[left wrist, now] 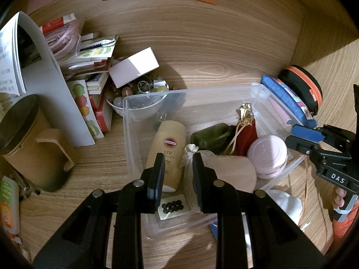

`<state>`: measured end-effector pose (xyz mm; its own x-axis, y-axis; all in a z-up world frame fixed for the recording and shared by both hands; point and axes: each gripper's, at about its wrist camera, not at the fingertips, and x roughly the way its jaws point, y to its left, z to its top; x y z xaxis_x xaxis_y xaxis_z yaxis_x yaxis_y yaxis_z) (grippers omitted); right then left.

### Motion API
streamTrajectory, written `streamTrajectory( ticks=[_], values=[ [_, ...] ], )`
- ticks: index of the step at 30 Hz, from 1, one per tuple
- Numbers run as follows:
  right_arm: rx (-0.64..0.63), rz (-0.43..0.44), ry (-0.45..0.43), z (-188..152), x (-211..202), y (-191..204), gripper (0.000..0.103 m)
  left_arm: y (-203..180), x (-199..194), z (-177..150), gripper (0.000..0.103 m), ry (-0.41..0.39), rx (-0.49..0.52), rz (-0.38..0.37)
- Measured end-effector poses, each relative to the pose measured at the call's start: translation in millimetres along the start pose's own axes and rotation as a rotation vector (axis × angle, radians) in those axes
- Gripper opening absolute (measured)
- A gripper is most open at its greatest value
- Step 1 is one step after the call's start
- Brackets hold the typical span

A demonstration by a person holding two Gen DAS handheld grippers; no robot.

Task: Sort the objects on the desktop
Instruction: 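Open both tools to drop the block and gourd into the bin, then move the right tool to the white drawstring bag and grasp it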

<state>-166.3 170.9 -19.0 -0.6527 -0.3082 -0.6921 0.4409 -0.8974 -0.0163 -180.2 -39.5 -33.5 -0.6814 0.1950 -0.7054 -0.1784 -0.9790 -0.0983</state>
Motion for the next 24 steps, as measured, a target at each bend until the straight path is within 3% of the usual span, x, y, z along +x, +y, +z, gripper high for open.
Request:
streamTrajectory(
  ticks=[5,8,13,15,17,24],
  values=[
    [-0.011,-0.008,-0.014,2,-7,4,0.043,0,-6,0,0.031,0.001,-0.006,0.013],
    [-0.009,-0.004,-0.044,4,-20,6,0.051,-1,-15,-1,0.043,-0.021,-0.003,0.036],
    [-0.021,0.005,-0.095,1,-47,12,0.065,-2,-36,-6,0.053,-0.060,-0.001,0.031],
    [-0.038,0.005,-0.104,-3,-56,20,0.074,-4,-45,-10,0.060,-0.080,0.005,0.041],
    [-0.054,0.002,-0.112,-10,-63,29,0.083,-7,-52,-15,0.061,-0.092,0.021,0.043],
    [-0.052,0.056,-0.047,-42,-65,53,0.085,-13,-63,-41,0.069,-0.083,0.037,0.046]
  ],
)
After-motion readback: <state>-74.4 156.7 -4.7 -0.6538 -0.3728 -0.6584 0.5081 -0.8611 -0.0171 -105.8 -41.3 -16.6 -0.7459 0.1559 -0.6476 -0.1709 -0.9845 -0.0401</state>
